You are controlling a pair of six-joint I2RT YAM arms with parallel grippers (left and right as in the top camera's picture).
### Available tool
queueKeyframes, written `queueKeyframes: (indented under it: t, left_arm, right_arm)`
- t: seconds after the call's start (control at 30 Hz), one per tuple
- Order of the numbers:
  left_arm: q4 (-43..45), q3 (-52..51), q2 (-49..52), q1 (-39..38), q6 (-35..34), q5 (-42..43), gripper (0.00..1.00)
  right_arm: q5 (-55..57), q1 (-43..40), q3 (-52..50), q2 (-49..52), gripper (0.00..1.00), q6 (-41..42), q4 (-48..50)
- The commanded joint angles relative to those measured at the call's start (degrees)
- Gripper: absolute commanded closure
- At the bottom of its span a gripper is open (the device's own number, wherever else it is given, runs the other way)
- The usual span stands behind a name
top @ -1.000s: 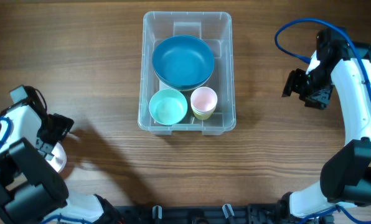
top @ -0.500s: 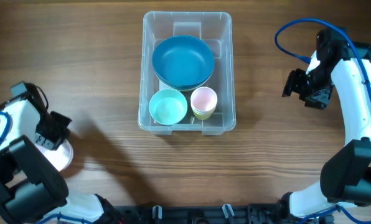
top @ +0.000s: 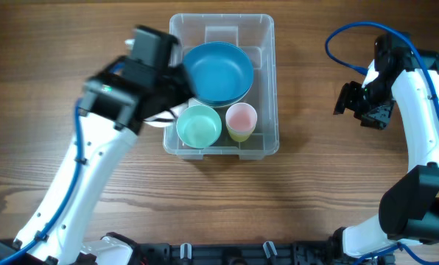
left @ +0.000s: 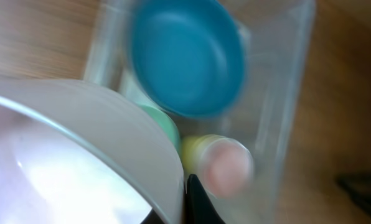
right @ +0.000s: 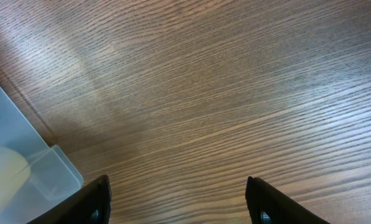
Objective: Pack container
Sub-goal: 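Carry the white bowl with the left gripper into the container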
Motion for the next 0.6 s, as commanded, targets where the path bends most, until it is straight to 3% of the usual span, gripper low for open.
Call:
queueKeyframes:
  t: [0.0, 0.37, 0.4, 0.43, 0.47, 0.57]
  left_arm:
    - [1.53, 0.96, 3.65, -7.45, -4.83, -5.79, 0.96]
    - [1.97, 0.96, 19.65, -8.59, -4.57, -3.85, 0.96]
    - [1.92, 0.96, 19.98, -8.59, -4.59, -3.87, 0.9]
    - [1.97, 0.96, 20.06, -8.57, -4.59, -3.89, 0.67]
    - [2.14, 0.96, 20.06, -8.5, -4.57, -3.93, 0.53]
    - [1.84, 1.07, 19.23, -7.72, -3.45, -4.09, 0.42]
  right_arm:
    - [-1.16, 0.09, 0.85, -0.68, 0.3, -0.72, 0.09]
    - [-1.16, 0.09, 0.85, -0.68, 0.3, -0.74, 0.09]
    - [-1.16, 0.09, 0.85, -0.68, 0.3, -0.72, 0.11]
    - [-1.16, 0.09, 0.85, -0.68, 0.3, -0.74, 0.09]
    - [-1.16, 0.09, 0.85, -0.68, 0.3, -0.74, 0.11]
    - [-1.16, 0.09, 0.85, -0.68, 0.3, -0.76, 0.09]
